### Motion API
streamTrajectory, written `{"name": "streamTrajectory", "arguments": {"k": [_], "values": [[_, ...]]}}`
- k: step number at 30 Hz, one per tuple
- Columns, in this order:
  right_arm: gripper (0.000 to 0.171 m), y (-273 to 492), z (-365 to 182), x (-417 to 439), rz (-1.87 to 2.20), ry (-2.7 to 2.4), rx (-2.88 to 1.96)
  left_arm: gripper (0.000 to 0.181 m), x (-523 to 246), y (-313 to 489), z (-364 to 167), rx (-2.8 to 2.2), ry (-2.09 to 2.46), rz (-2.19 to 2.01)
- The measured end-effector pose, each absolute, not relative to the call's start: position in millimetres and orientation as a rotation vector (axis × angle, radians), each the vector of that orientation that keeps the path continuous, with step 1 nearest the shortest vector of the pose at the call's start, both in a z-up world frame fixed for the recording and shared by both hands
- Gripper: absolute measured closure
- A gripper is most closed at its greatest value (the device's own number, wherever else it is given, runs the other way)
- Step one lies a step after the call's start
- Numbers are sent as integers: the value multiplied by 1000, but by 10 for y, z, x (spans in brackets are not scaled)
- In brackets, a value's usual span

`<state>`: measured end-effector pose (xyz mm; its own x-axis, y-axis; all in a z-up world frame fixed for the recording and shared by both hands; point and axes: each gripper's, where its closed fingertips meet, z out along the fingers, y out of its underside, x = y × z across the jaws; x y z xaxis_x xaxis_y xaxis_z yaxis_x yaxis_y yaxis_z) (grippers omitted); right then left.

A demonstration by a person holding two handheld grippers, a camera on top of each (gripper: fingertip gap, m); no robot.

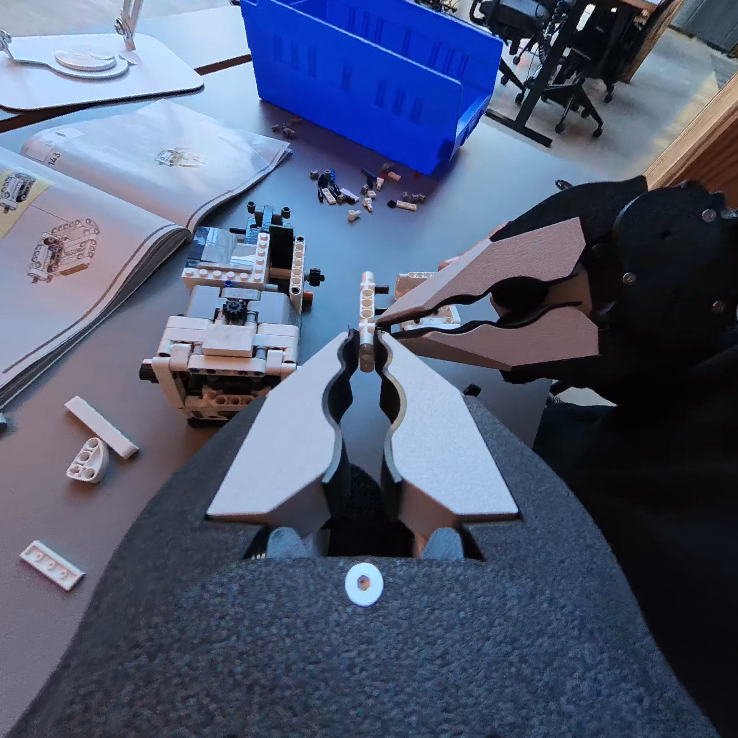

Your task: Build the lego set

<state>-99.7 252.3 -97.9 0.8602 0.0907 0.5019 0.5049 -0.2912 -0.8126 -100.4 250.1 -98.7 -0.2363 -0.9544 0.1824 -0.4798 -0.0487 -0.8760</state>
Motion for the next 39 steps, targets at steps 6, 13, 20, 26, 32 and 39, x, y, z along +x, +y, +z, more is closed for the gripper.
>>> {"name": "streamTrajectory", "arguments": {"k": [6,13,20,26,32,39], "values": [[168,2562,-935,-955,-475,-368,-1827,175,-983,2560,-938,-1524,1671,-1038],[168,2510,-801,-1008,-415,-320,-1753,175,-1041,2511,-802,-1551,1565,-1077],[169,2444,-741,-1070,-410,-310,-1710,175,-1098,2454,-750,-1529,1538,-1069],[169,2279,-732,-1001,-360,-239,-1716,176,-1287,2951,-485,-1589,1279,-1076],[168,2177,-1429,-1076,-140,-396,-2100,175,-1285,2777,-713,-1554,1538,-1085],[168,2157,-1765,-1051,17,-353,-2308,175,-1388,2679,-1109,-1514,1752,-1076]]}}
